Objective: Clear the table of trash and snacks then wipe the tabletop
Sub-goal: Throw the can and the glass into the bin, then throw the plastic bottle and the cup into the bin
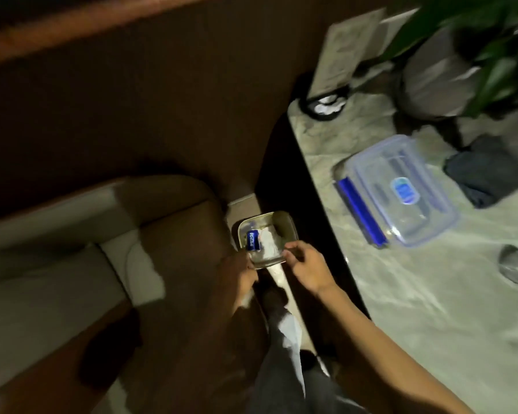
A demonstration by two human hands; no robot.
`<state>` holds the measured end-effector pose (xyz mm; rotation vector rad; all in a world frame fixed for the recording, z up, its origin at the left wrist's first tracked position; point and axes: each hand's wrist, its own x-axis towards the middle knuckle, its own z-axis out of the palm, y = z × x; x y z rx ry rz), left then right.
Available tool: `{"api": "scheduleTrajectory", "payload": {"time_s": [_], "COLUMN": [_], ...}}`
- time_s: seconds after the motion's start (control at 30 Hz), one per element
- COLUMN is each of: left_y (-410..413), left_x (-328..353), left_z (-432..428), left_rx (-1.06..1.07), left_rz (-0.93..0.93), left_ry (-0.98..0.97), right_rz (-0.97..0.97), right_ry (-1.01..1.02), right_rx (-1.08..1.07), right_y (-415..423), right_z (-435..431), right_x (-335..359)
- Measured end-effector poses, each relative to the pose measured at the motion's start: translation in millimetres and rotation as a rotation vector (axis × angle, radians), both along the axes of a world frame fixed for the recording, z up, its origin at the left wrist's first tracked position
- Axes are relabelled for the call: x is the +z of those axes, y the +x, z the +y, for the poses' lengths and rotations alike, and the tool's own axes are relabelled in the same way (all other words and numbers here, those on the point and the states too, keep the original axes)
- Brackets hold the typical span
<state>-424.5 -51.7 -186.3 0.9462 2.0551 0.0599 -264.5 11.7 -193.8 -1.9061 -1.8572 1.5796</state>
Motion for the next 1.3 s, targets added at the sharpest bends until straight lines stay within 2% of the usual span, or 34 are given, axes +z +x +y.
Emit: {"api": "scheduleTrajectory", "payload": {"time_s": [0.17,0.3,0.43,0.63,0.87,1.0,1.17,1.3], "left_y": [68.6,161.3,265.9,372.0,416.2,422.9,425.4,426.6], "left_x": [110.0,169.2,217.2,236.6,227.6,211.9,178.9,166.6], "left_z": [7.9,11.4,18.0,29.6,100.0,154.1,197.5,206.0], "left_rx": [-0.137,-0.308,-0.521,-0.745,-0.814,-0.882,-0.951,-0.936], "left_rz": [0.105,0.263,0.186,0.075,-0.064,-0.13,-0.267,-0.397], "left_ry": [0.202,0.47,0.412,0.492,0.537,0.484,0.416,0.415], "right_rz": [0.115,0.157,0.12,0.042,0.087,0.156,0.218,0.286], "right_ry": [0.088,0.166,0.245,0.265,0.214,0.129,0.143,0.101], "right_rx": [-0.076,-0.239,-0.44,-0.707,-0.812,-0.79,-0.7,-0.769], "right_y": [75.8,178.2,299.8,423.9,441.1,422.5,413.9,402.2], "right_z": [-18.5,-46.9,-78.8,-107.4,-62.1,-17.2,34.5,58.9], "right_x": [100.1,155.6,189.4,196.6,186.4,180.7,154.2,146.9]}}
